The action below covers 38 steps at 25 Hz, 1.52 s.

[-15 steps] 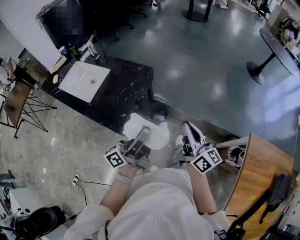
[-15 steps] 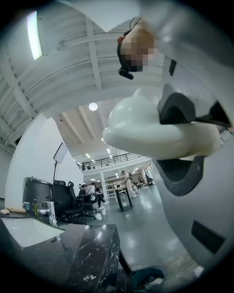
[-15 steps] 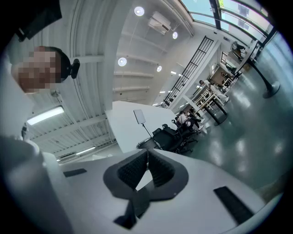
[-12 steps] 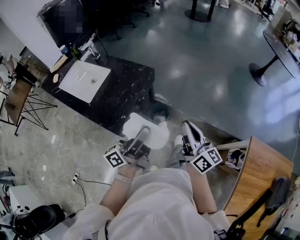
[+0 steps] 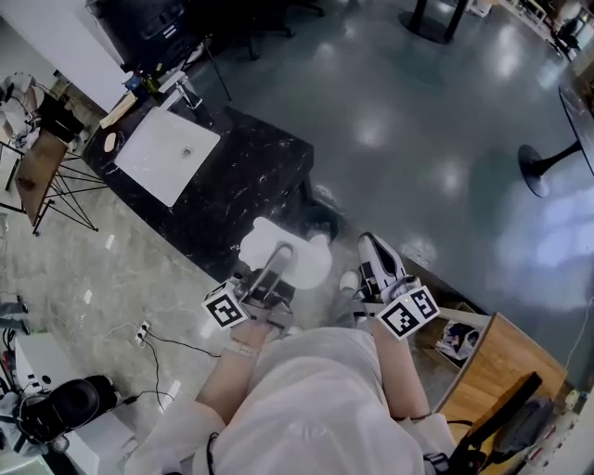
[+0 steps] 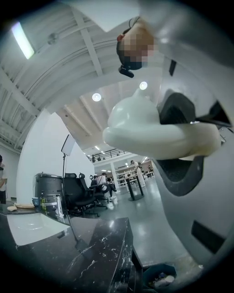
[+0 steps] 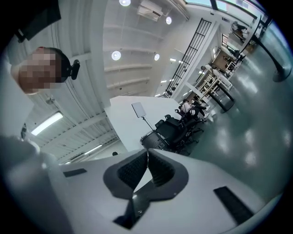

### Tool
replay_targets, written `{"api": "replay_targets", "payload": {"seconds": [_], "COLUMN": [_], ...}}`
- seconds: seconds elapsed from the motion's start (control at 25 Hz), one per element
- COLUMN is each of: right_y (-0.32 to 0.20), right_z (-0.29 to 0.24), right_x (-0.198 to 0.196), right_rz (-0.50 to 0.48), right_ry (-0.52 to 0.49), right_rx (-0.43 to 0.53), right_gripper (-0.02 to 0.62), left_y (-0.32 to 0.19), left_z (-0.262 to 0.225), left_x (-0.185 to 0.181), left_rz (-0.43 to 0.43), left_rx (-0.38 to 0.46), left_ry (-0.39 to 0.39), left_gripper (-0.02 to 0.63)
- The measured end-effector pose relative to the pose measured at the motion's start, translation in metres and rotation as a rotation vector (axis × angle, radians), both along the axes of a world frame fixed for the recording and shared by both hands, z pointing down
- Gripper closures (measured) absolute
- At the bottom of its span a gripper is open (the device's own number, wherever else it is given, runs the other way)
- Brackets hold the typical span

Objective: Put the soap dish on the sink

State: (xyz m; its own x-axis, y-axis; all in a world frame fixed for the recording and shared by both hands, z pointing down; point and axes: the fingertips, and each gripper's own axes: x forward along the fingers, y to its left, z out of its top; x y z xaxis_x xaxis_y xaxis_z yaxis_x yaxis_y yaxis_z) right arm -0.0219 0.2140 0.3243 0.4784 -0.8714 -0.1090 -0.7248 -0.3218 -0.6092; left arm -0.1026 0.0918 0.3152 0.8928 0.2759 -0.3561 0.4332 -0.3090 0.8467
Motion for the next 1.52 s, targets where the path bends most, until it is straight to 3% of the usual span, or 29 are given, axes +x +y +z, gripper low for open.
{"api": "replay_targets", "payload": {"seconds": [0.44,0.72,1.2,1.52], "right_y": [-0.012,-0.036,-0.048,-0.063], "right_z": [-0.007,0.018,0.019,0.017], "right_x": [0.122,0.211,0.219,0.204], "right_rz": [-0.148,-0.232,-0.312,-0.369], "right_ry": [-0.009,-0.040,-0.101,-0.103], "right_rx": [0.000,0.029,0.038,0.002], "right_gripper": [0.571,0.571,0.571,0.571], "left_y": [0.008,-0.008,-0.011,-0.015], "left_z": [-0.010,0.019,0.017,0.018], "left_x": [0.119,0.200,0.207,0.208], "left_rz": [-0.114,-0.200,-0.288,-0.285], "left_rx": [0.012,0.000,0.034,0.024], "left_ry": [-0.009,-0.063,-0.136,-0.146], "left_gripper": [0.463,0.463,0.463,0.463]}}
